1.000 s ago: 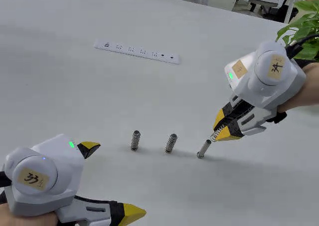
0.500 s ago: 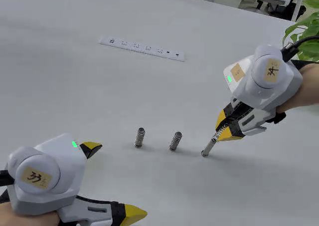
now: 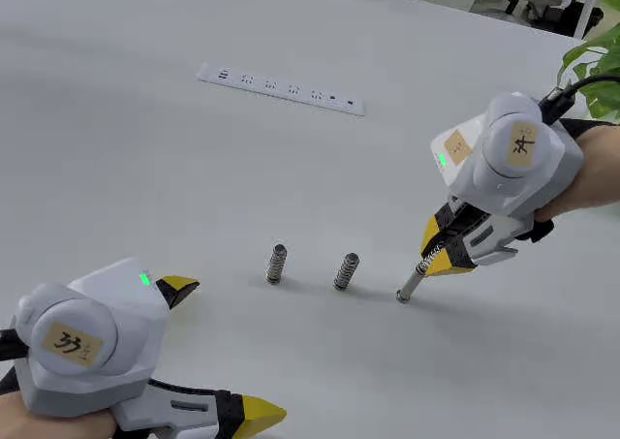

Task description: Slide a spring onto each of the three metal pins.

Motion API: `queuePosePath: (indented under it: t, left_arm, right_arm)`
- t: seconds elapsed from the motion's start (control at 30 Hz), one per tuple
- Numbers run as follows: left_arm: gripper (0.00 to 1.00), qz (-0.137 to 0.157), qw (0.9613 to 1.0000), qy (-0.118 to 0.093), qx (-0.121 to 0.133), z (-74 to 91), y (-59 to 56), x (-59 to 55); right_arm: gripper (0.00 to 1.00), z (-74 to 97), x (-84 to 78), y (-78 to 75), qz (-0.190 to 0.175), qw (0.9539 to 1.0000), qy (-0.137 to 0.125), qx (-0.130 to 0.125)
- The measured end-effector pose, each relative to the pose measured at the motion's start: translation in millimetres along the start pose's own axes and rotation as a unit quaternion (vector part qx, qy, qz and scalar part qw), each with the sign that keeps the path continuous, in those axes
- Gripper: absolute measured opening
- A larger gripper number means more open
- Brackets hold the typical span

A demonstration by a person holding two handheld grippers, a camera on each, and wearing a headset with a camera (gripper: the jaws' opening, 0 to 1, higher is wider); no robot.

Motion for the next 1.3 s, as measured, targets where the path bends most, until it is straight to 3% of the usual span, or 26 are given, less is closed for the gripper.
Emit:
queuePosePath:
  t: [0.53,0.97,1.3]
  left_arm:
    - [0.97,0.005,1.0,0.003,0.003,3.1,0.9,-2.6]
    - [0.97,0.007,1.0,0.005,0.004,4.8,1.2,-3.8]
    - [0.97,0.008,0.9999,0.006,0.006,6.3,0.5,-5.2]
  right_arm:
    - [0.08,-18.5,2.8,7.6,0.02,0.9995,0.022,0.009]
    - [0.08,-42.5,-4.2,11.9,0.028,0.9989,0.036,0.014]
    - [0.08,-51.4,-7.7,12.6,0.03,0.9986,0.042,0.013]
Point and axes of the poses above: the centre of the closed fingertips' face, and the gripper's own axes: z roughly backward along the fingers, y roughly to its left, x roughly out of its top, the point moved 7 cm from there along z, roughly backward along the fingers, and after that the axes turned 13 degrees about -x, right-handed, at the moved point
